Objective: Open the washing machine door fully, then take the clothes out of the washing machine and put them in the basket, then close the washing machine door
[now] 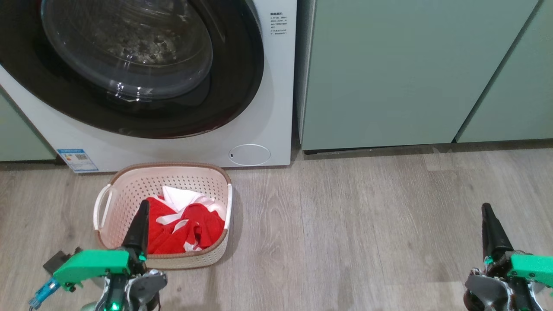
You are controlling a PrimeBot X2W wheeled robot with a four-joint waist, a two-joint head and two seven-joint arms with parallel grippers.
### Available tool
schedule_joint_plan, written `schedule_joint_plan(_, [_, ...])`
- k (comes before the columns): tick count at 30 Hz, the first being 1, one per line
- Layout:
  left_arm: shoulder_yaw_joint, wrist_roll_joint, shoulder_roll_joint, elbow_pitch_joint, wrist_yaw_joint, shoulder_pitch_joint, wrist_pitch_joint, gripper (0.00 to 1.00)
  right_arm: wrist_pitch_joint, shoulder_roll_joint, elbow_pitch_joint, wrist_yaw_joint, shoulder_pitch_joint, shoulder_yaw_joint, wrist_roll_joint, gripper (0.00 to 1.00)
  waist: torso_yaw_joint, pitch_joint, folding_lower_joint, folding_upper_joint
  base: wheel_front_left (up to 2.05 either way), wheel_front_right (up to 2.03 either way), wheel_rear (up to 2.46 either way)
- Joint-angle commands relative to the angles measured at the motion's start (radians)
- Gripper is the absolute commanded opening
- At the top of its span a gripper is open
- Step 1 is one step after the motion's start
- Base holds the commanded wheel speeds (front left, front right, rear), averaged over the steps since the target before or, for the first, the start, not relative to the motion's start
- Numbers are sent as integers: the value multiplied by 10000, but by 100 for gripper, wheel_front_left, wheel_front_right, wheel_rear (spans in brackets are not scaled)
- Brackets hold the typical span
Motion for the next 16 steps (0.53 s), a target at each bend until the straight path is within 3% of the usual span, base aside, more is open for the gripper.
schedule_joint_plan(1, [323, -40, 45, -353, -67, -543, 61, 0, 58, -175, -386, -6, -435, 193, 62, 0, 0, 0, 0, 0, 0, 0, 0])
schedule_joint_plan(16, [323, -40, 45, -353, -67, -542, 61, 0, 58, -175, -386, -6, -435, 194, 62, 0, 0, 0, 0, 0, 0, 0, 0])
